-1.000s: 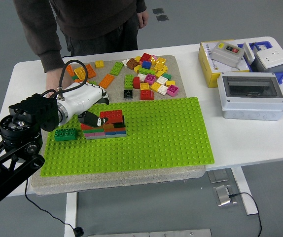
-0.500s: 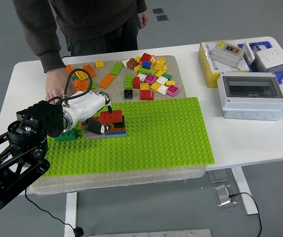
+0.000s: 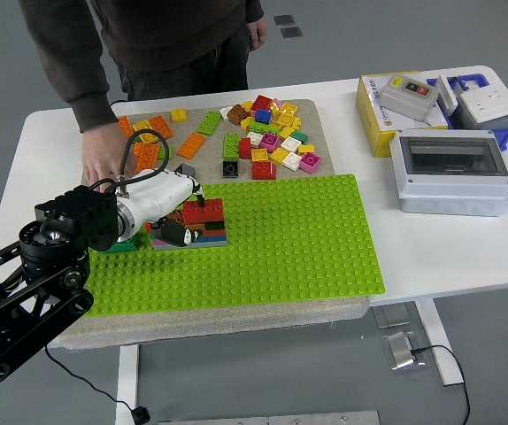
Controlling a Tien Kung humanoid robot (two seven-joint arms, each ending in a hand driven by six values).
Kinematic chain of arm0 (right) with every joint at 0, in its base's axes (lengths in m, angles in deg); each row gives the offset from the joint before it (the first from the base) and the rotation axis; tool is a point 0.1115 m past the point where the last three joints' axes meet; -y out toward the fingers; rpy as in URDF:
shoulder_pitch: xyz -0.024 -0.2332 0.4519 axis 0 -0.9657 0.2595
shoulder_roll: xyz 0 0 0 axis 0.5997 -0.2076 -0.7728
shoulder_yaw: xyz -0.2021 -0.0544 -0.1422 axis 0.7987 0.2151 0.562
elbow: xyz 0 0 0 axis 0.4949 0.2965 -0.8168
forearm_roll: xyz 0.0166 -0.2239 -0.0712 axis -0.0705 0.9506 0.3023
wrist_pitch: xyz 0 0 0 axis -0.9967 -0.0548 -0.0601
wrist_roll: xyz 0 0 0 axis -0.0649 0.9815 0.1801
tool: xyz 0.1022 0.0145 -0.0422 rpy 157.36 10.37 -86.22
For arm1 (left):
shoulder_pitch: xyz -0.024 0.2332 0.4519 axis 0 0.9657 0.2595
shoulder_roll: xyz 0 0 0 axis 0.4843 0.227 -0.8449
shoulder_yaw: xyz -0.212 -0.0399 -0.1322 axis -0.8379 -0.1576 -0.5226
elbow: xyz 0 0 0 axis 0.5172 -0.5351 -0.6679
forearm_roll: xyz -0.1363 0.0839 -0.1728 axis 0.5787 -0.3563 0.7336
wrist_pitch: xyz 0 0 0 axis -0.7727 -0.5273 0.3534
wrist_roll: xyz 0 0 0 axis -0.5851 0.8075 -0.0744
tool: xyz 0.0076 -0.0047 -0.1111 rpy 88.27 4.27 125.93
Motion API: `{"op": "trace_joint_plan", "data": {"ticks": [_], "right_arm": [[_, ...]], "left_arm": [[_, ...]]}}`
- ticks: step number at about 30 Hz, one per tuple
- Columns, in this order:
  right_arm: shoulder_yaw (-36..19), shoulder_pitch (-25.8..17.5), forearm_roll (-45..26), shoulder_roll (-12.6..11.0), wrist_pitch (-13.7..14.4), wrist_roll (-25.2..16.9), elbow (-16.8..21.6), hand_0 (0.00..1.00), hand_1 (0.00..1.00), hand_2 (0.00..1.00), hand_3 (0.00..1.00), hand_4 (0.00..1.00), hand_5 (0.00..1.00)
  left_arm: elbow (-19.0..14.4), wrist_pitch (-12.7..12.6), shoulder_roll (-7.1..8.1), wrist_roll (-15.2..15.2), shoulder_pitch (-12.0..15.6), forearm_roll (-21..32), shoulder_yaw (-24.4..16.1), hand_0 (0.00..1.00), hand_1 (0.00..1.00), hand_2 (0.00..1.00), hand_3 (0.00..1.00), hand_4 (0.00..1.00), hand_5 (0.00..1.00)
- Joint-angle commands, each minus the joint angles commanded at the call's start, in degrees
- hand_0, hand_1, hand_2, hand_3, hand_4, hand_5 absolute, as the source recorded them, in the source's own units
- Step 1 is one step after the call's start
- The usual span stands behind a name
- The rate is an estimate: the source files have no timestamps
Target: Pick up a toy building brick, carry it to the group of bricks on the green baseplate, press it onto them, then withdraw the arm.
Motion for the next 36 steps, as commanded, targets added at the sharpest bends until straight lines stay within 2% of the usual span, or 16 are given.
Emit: {"op": "trace_joint_plan", "data": {"ticks": [8, 25, 36], "right_arm": [[-0.14, -0.06, -0.01, 0.08, -0.03, -0.01, 0.00, 0.628, 0.587, 0.669, 0.773, 0.633, 0.998], [-0.18, -0.22, -0.28, 0.34, -0.08, -0.10, 0.00, 0.630, 0.586, 0.670, 0.774, 0.632, 0.998], [0.08, -0.24, -0.71, 0.46, -0.11, -0.22, 0.00, 0.630, 0.586, 0.670, 0.775, 0.633, 0.998]], "left_arm": [[-0.19, -0.05, -0.17, 0.05, 0.19, -0.05, -0.01, 0.958, 0.937, 0.913, 0.708, 0.716, 0.373], [-0.71, -0.12, -1.97, 0.58, 1.62, -0.59, -1.43, 0.957, 0.934, 0.911, 0.705, 0.710, 0.373], [-0.48, 0.04, -2.04, 0.72, 1.75, -0.59, -1.56, 0.958, 0.935, 0.911, 0.703, 0.706, 0.372]]}}
